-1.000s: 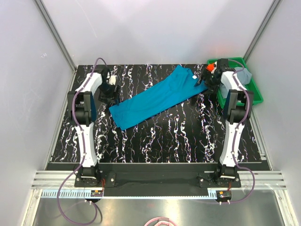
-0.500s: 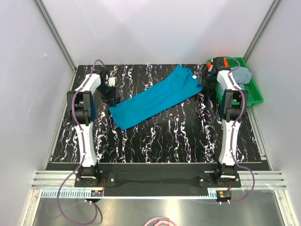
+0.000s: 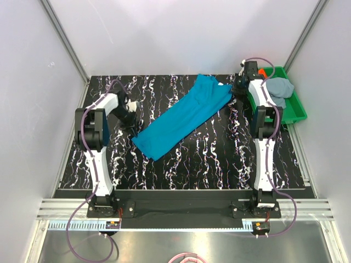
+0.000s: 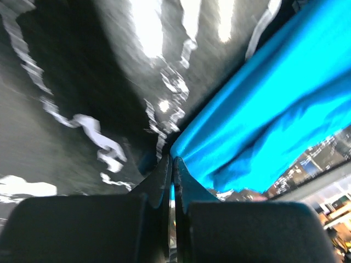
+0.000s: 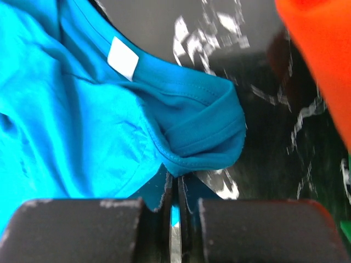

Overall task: Fold and stack the t-shirts
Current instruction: Fold the tshirt

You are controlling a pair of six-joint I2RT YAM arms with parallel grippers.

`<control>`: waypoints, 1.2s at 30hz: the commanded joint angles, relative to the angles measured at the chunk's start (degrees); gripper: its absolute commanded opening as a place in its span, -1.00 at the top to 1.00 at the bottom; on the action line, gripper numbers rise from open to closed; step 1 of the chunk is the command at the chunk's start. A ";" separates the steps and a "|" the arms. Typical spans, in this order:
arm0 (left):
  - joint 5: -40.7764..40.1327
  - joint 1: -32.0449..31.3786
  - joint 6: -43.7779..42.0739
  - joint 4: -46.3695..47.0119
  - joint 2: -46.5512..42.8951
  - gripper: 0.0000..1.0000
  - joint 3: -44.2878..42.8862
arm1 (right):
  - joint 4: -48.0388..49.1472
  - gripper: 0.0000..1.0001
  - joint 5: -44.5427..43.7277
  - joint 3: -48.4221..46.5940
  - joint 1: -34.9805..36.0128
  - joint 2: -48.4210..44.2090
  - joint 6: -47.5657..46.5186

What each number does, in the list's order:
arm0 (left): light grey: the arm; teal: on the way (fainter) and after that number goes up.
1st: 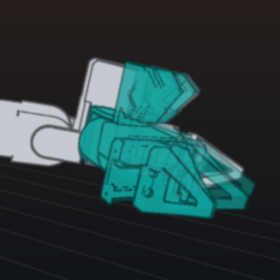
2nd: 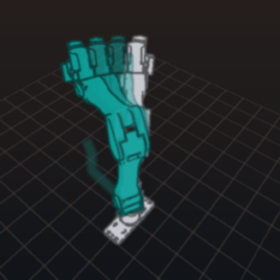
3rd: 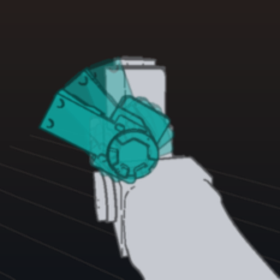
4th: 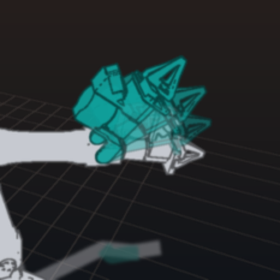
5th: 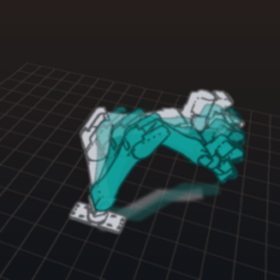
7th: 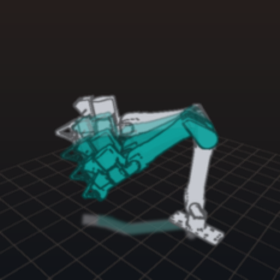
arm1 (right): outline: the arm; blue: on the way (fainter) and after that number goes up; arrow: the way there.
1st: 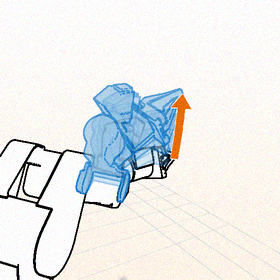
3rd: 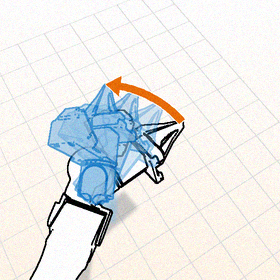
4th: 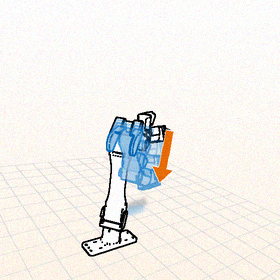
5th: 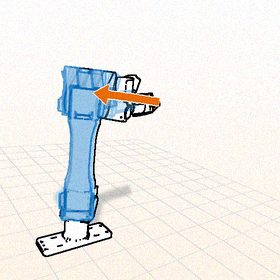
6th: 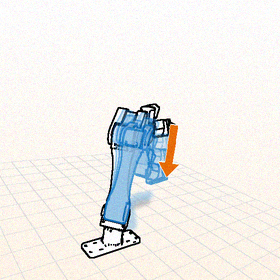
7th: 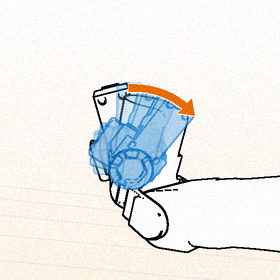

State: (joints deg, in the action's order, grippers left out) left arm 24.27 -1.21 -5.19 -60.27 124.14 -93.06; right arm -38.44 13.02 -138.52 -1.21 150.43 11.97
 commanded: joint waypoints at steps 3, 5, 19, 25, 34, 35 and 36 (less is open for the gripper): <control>4.29 -3.00 0.71 -0.99 -8.29 1.00 4.81 | 3.27 0.85 0.34 -10.72 0.51 4.07 0.16; 4.73 -5.11 0.53 -0.90 -10.04 1.00 6.65 | 4.42 0.84 0.69 -11.59 0.95 4.43 0.60; 5.87 -16.27 0.88 0.33 -20.16 1.00 17.90 | 7.32 0.82 1.22 -16.52 4.73 9.53 2.09; 6.22 -20.14 0.27 0.24 -23.85 1.00 20.54 | 9.60 0.81 1.14 -18.71 5.70 11.11 3.24; 9.30 -25.50 -0.17 0.33 -22.89 1.00 21.16 | 12.59 0.81 -0.01 -20.65 7.19 12.52 3.85; 9.48 -25.94 -0.17 0.33 -22.71 1.00 20.73 | 13.12 0.81 -0.10 -20.91 7.28 12.78 4.29; 9.56 -26.73 -0.26 0.33 -22.45 1.00 20.46 | 13.38 0.81 -0.18 -21.00 7.28 12.87 4.38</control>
State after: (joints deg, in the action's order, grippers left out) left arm 30.70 -26.15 -4.54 -58.87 101.95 -71.35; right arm -29.91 14.13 -156.35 5.61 163.06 15.31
